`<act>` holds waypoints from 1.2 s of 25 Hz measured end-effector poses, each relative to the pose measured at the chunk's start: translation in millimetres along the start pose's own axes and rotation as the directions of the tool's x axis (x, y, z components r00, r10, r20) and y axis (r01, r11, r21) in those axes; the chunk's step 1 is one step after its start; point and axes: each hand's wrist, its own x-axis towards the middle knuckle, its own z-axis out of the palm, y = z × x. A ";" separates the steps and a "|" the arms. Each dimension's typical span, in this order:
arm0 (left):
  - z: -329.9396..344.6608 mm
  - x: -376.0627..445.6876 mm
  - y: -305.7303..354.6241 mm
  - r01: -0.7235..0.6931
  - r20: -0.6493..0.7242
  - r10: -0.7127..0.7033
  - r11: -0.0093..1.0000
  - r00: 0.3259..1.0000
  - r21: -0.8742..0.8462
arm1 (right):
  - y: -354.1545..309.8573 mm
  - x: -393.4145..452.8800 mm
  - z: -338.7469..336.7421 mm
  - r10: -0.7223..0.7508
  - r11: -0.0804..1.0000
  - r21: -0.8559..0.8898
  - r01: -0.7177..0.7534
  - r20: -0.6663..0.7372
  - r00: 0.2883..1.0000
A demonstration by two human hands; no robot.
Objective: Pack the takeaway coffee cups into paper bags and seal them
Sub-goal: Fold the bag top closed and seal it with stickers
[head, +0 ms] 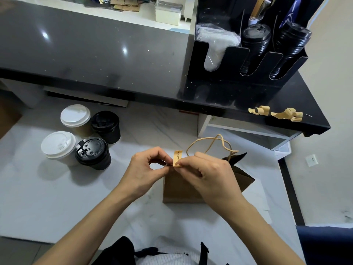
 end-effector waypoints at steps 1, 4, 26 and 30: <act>-0.9 0.1 -0.3 0.004 -0.001 -0.004 1.000 1.000 -0.008 | 3.1 3.2 0.7 0.008 1.000 0.007 -0.008 0.022 1.000; -2.5 0.7 -0.1 0.014 0.000 -0.014 0.999 1.000 -0.039 | 8.9 9.8 1.6 0.011 1.000 0.021 -0.012 0.047 0.999; -4.3 1.0 1.0 -0.230 0.190 0.190 0.948 0.963 0.219 | 24.4 8.3 -4.1 -0.043 0.996 0.089 0.031 0.140 0.989; -1.9 0.6 -2.1 -0.272 0.191 0.219 0.906 0.957 0.323 | 24.1 -6.5 4.9 -0.112 0.994 -0.007 0.113 0.087 0.990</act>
